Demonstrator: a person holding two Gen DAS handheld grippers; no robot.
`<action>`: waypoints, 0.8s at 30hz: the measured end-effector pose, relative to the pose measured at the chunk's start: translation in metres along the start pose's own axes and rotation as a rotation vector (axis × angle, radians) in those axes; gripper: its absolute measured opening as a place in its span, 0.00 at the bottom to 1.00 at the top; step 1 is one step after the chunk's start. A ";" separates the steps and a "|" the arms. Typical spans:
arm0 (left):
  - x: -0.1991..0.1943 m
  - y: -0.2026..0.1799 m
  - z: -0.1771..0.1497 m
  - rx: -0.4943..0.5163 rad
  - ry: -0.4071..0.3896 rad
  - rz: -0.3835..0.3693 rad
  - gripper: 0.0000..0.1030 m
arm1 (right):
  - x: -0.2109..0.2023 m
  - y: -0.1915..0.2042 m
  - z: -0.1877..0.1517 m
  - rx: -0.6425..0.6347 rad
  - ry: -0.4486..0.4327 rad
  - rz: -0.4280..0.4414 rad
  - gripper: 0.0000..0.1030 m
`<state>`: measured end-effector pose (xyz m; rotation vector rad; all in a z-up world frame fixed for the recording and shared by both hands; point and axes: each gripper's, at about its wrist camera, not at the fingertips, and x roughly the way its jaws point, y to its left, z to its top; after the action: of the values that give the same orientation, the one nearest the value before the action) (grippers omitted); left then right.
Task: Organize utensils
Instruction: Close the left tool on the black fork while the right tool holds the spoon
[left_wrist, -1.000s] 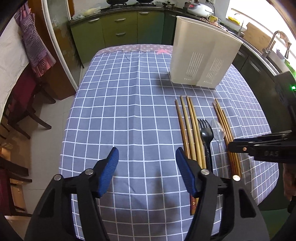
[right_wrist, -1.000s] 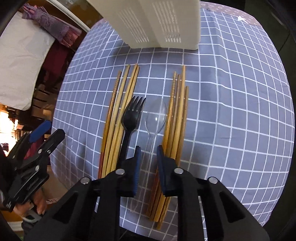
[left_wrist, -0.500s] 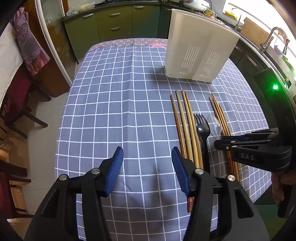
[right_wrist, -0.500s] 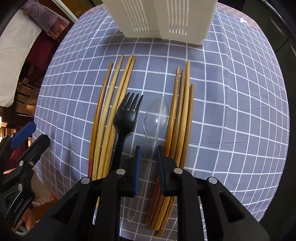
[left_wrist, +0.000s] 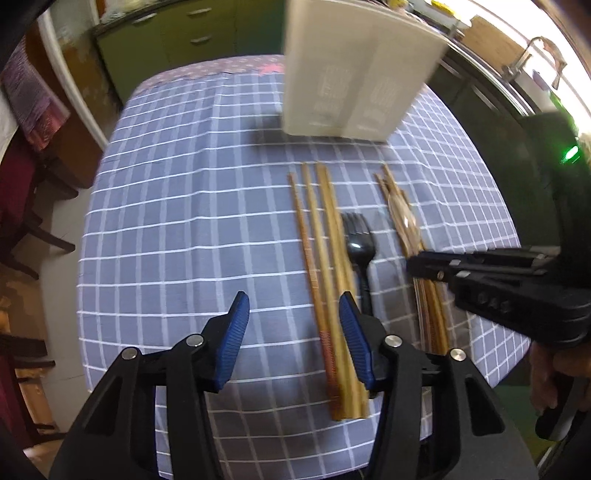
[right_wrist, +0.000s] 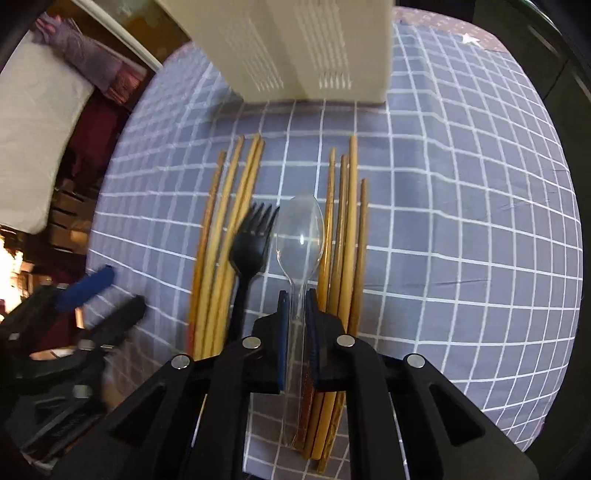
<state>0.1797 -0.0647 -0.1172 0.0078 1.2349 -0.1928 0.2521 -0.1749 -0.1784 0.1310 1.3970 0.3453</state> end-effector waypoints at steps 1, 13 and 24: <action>0.003 -0.006 0.002 0.009 0.013 -0.006 0.47 | -0.008 -0.002 0.000 0.004 -0.020 0.013 0.10; 0.038 -0.050 0.015 0.072 0.105 -0.017 0.21 | -0.047 -0.038 -0.008 0.031 -0.108 0.030 0.09; 0.066 -0.064 0.031 0.077 0.144 0.004 0.16 | -0.072 -0.060 -0.014 0.028 -0.152 0.042 0.09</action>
<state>0.2203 -0.1402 -0.1620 0.0922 1.3706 -0.2395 0.2387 -0.2557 -0.1302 0.2062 1.2506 0.3436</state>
